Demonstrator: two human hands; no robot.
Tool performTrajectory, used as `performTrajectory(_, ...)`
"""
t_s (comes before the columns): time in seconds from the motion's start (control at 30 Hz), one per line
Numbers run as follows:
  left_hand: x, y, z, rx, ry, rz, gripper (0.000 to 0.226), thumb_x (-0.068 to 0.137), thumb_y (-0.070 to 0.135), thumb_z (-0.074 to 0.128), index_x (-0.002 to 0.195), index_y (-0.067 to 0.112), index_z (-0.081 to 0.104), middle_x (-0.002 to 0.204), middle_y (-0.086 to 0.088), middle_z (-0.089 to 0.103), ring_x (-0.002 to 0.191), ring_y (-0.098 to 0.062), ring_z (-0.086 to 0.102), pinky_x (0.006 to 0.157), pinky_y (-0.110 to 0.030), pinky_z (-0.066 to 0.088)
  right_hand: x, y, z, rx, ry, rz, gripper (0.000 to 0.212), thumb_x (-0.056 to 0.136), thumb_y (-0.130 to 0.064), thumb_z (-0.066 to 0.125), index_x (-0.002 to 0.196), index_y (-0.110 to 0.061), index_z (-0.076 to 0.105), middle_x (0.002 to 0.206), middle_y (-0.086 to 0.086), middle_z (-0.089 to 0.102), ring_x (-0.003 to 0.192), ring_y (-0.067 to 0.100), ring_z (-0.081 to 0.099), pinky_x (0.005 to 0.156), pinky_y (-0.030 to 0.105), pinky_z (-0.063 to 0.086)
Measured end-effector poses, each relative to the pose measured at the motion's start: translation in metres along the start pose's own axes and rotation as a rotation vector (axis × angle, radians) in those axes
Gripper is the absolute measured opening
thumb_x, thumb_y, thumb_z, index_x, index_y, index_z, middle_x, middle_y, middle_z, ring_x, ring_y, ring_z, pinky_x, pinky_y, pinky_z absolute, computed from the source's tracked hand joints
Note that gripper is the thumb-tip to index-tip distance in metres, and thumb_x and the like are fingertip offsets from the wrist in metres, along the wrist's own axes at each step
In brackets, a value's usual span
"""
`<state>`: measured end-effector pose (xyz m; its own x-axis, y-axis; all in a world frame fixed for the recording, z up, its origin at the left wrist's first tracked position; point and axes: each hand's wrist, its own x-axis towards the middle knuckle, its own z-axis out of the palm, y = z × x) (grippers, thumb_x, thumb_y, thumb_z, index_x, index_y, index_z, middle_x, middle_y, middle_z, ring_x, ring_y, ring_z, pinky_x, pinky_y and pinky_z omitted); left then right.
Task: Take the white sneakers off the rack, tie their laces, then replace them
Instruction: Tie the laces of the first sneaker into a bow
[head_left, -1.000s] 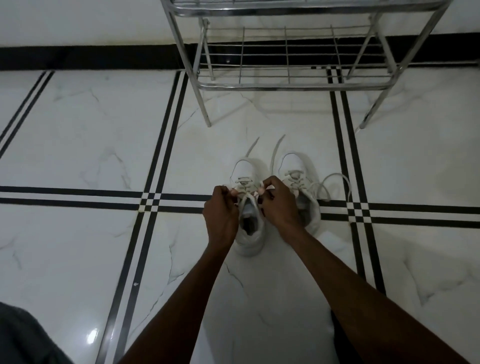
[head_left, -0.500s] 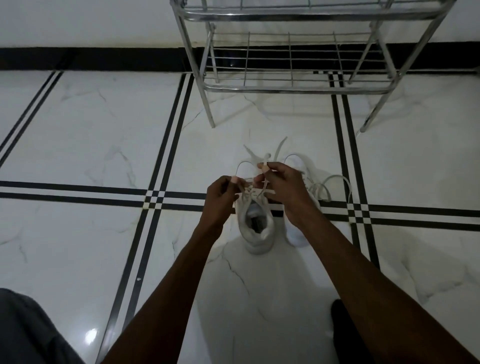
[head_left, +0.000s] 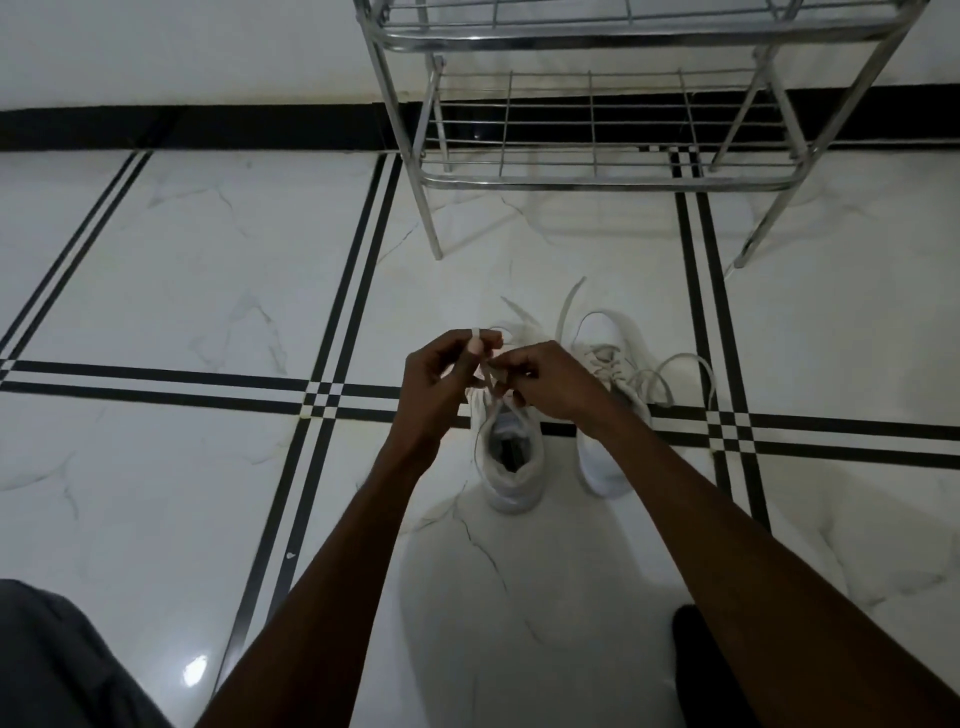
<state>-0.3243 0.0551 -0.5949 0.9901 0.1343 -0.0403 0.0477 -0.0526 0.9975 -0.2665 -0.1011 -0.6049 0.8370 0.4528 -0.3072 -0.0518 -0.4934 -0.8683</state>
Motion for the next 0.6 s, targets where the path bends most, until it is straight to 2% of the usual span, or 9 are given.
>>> performTrajectory(0.07, 0.006, 0.004, -0.003, 0.047, -0.018, 0.044, 0.025, 0.104, 0.016, 0.056, 0.116, 0.001, 0.072, 0.127, -0.005, 0.071, 0.115, -0.007, 0.067, 0.078, -0.014, 0.054, -0.004, -0.008, -0.003, -0.06, -0.169, -0.057, 0.018, 0.094, -0.011, 0.059, 0.096, -0.021, 0.073, 0.085, -0.009, 0.073, 0.07, -0.006, 0.065, 0.066, 0.009, 0.048)
performTrajectory(0.13, 0.011, 0.0, -0.006, 0.073, -0.037, 0.055, 0.024, 0.104, 0.017, 0.056, 0.114, 0.003, 0.072, 0.135, -0.003, 0.066, 0.125, -0.004, 0.061, 0.083, -0.012, 0.053, -0.006, -0.015, -0.006, -0.095, -0.234, -0.089, 0.013, 0.094, -0.025, 0.063, 0.087, -0.034, 0.068, 0.079, -0.02, 0.067, 0.07, -0.009, 0.062, 0.068, 0.008, 0.043)
performTrajectory(0.17, 0.013, -0.004, -0.007, 0.077, -0.038, 0.045, 0.025, 0.105, 0.02, 0.055, 0.115, 0.006, 0.072, 0.137, 0.0, 0.064, 0.13, -0.005, 0.058, 0.089, -0.015, 0.052, -0.005, -0.017, -0.007, -0.107, -0.22, -0.09, 0.012, 0.093, -0.034, 0.062, 0.083, -0.037, 0.068, 0.073, -0.02, 0.067, 0.067, -0.009, 0.061, 0.066, 0.01, 0.042)
performTrajectory(0.23, 0.014, -0.013, -0.008, 0.071, -0.041, 0.003, 0.029, 0.107, 0.026, 0.049, 0.119, 0.012, 0.072, 0.137, 0.007, 0.063, 0.135, -0.008, 0.054, 0.103, -0.03, 0.05, -0.004, -0.017, -0.009, -0.117, -0.134, -0.094, 0.021, 0.093, -0.041, 0.061, 0.072, -0.038, 0.068, 0.061, -0.022, 0.066, 0.057, -0.007, 0.058, 0.058, 0.009, 0.039)
performTrajectory(0.27, 0.014, -0.017, -0.007, 0.063, -0.051, -0.029, 0.032, 0.108, 0.027, 0.045, 0.122, 0.013, 0.07, 0.135, 0.007, 0.064, 0.132, -0.007, 0.055, 0.103, -0.033, 0.049, -0.003, -0.016, -0.01, -0.13, -0.097, -0.106, 0.026, 0.093, -0.039, 0.062, 0.067, -0.038, 0.065, 0.056, -0.021, 0.064, 0.054, -0.005, 0.057, 0.055, 0.01, 0.037)
performTrajectory(0.33, 0.013, -0.022, -0.002, 0.057, -0.109, -0.091, 0.035, 0.11, 0.022, 0.038, 0.128, 0.01, 0.066, 0.128, -0.004, 0.069, 0.115, -0.005, 0.065, 0.092, -0.026, 0.052, -0.001, -0.015, -0.012, -0.182, -0.052, -0.139, 0.03, 0.09, -0.035, 0.067, 0.061, -0.036, 0.062, 0.059, -0.015, 0.063, 0.056, -0.001, 0.058, 0.057, 0.016, 0.041)
performTrajectory(0.4, 0.011, -0.026, 0.004, 0.114, -0.161, -0.095, 0.034, 0.11, 0.013, 0.036, 0.124, 0.001, 0.064, 0.116, -0.016, 0.072, 0.1, -0.005, 0.068, 0.085, -0.019, 0.05, 0.0, -0.013, -0.017, -0.255, 0.021, -0.17, 0.019, 0.086, -0.026, 0.072, 0.068, -0.025, 0.071, 0.068, -0.005, 0.07, 0.063, 0.008, 0.067, 0.062, 0.028, 0.053)
performTrajectory(0.47, 0.012, -0.033, 0.006, 0.176, -0.177, -0.074, 0.031, 0.109, 0.01, 0.037, 0.116, -0.003, 0.065, 0.108, -0.018, 0.072, 0.095, -0.009, 0.068, 0.084, -0.018, 0.051, 0.003, -0.009, -0.022, -0.349, 0.14, -0.205, 0.004, 0.082, -0.015, 0.074, 0.081, -0.016, 0.078, 0.077, 0.003, 0.076, 0.069, 0.016, 0.071, 0.069, 0.037, 0.059)
performTrajectory(0.6, 0.021, -0.04, 0.004, 0.271, -0.193, -0.097, 0.026, 0.101, 0.012, 0.05, 0.114, 0.005, 0.071, 0.111, -0.009, 0.075, 0.107, -0.02, 0.07, 0.095, -0.036, 0.056, 0.005, 0.0, -0.018, -0.479, 0.343, -0.264, 0.014, 0.08, -0.01, 0.072, 0.086, -0.02, 0.079, 0.086, 0.003, 0.079, 0.077, 0.018, 0.072, 0.076, 0.038, 0.06)
